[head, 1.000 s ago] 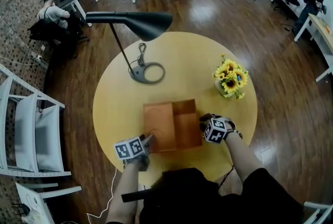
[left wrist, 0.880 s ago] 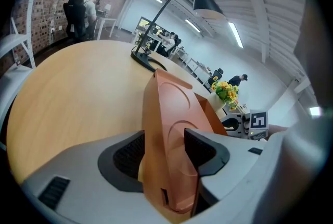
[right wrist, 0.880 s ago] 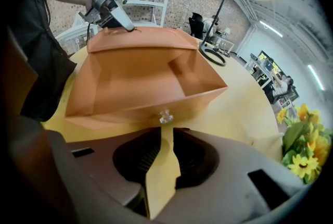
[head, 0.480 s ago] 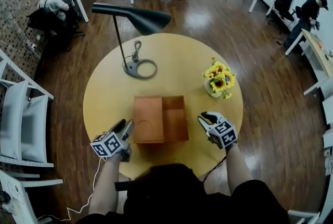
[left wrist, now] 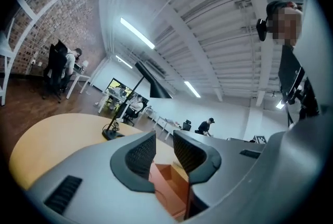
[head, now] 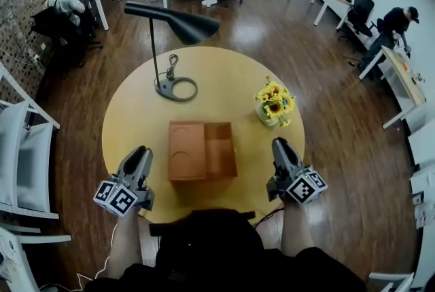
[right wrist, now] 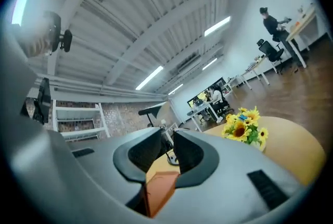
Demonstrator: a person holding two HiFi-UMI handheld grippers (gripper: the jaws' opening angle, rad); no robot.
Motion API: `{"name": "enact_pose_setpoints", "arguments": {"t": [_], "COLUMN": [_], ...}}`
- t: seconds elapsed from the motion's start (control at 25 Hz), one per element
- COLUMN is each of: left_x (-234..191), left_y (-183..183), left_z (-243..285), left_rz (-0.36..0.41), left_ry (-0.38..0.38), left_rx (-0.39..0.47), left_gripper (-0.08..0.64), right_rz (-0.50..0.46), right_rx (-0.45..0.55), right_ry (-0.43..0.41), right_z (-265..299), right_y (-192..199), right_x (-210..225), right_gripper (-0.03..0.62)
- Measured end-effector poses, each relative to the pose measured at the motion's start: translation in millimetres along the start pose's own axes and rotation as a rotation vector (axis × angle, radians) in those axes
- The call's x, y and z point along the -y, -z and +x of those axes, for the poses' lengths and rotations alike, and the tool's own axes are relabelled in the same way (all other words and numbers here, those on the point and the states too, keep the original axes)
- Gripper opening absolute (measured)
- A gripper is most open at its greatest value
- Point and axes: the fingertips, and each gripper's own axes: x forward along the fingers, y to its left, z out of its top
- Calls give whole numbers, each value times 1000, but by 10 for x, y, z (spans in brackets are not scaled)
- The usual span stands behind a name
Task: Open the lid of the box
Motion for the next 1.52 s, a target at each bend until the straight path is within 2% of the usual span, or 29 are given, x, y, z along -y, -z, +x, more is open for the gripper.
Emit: {"name": "enact_pose_setpoints", "arguments": {"t": [0.04,0.08,0.16,0.2,0.36,0.52,0.68,0.88,1.52], "left_x": [22,37,72,96,159,117,174,180,145], "left_y": [-54,-86,-111,-126,-250,-256,-291,-295,-213], "left_z": [-52,-99,-203,-257,-422,-465,-478,-500,-529], "left_rz": [-2,-6,-5,3,55,97,105,102,104], "left_ry": [1,2,-1,-4,-24,-35,-24,-23,-43], "left_rx": [27,50,75,83,112,93,97,96,75], "left_gripper": [86,80,80,80,63,59,58,59,59], "right_rz": [11,19,24,19,-40,-117,-168,-199,-256], "right_rx": [22,34,40,38,24,-2,-13,-36,-63], "right_ry": [10,20,43,54,77,61,42,14,16], "right_z": [-41,-81,-173,-217,-283,-169,-107,-45,20], "right_y": [-20,-8,85,139,188,151,128,182,162], "right_x": [-40,-63,-74,-73,-128,-270,-439,-549,-453], "right_gripper": [78,46,31,3,2,2,1,2,2]}}
